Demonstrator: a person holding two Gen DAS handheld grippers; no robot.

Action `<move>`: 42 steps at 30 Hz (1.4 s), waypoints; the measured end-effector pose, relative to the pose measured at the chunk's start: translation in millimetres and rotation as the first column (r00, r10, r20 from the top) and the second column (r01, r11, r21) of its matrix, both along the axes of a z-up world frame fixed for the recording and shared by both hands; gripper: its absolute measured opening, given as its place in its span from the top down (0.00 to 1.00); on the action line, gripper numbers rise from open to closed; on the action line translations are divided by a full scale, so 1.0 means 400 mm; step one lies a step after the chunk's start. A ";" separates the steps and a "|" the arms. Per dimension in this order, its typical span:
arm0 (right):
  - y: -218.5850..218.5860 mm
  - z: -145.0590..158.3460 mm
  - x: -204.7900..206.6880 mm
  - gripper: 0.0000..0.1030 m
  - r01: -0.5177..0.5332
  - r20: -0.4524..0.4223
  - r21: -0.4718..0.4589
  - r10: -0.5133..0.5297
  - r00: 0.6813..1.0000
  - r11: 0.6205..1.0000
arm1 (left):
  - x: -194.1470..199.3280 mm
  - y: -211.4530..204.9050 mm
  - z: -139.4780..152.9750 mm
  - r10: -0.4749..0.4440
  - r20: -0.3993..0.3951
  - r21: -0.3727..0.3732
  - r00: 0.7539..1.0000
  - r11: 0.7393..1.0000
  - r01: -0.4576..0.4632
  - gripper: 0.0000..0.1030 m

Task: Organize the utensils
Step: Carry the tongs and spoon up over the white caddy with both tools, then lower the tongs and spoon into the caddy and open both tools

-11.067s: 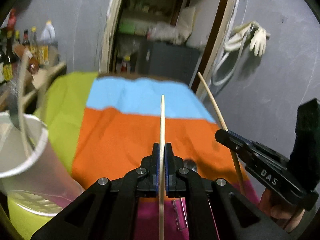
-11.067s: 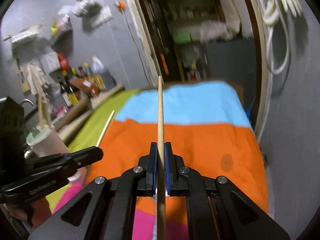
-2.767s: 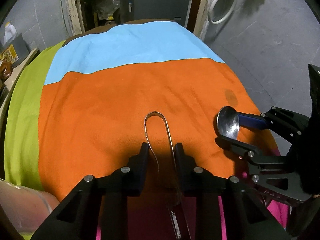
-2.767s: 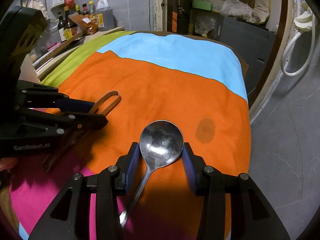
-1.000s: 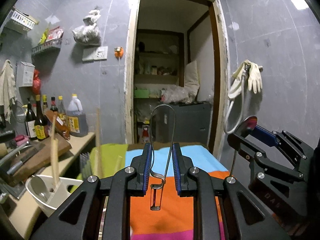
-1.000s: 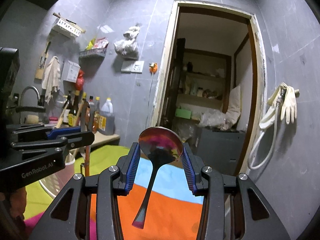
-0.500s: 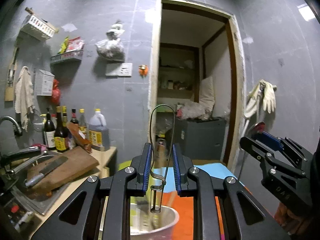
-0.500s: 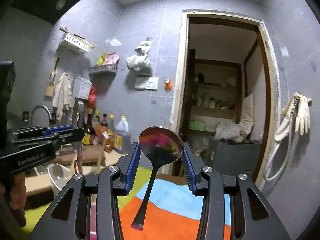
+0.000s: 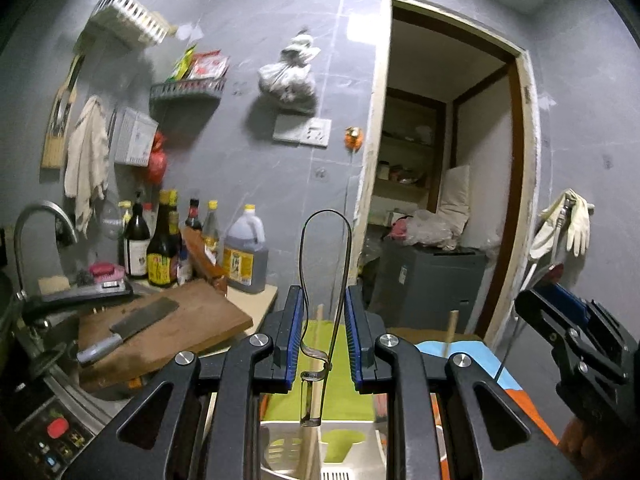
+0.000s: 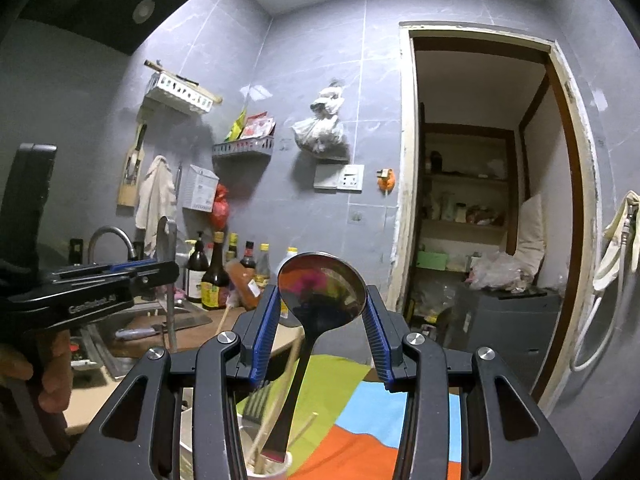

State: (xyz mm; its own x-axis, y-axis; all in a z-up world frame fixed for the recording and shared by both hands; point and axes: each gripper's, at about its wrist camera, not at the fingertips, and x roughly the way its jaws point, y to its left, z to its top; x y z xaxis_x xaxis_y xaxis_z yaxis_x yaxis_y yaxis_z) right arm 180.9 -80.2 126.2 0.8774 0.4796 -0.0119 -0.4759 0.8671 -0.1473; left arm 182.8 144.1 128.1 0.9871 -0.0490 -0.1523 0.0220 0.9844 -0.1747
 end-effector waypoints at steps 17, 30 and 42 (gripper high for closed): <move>0.039 -0.092 0.050 0.62 0.018 -0.107 -0.018 -0.020 0.994 1.000 | 0.052 0.039 -0.108 -0.014 -0.109 -0.049 0.994 0.999 0.009 0.84; 0.040 -0.154 0.078 0.62 0.027 -0.209 -0.024 -0.032 0.977 0.999 | 0.052 0.012 -0.170 -0.019 -0.183 -0.025 0.983 1.000 0.015 0.83; 0.035 -0.201 0.088 0.61 0.029 -0.280 -0.018 -0.032 0.960 0.999 | 0.053 0.010 -0.208 -0.049 -0.231 -0.039 0.972 0.998 0.041 0.83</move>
State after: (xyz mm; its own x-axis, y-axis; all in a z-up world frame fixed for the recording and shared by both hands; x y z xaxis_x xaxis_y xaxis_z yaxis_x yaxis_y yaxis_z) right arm 216.0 -66.0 45.9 0.8523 0.4508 -0.2654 -0.4732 0.8807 -0.0237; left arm 204.1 148.0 44.8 0.9220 -0.1014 -0.3737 0.0208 0.9767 -0.2137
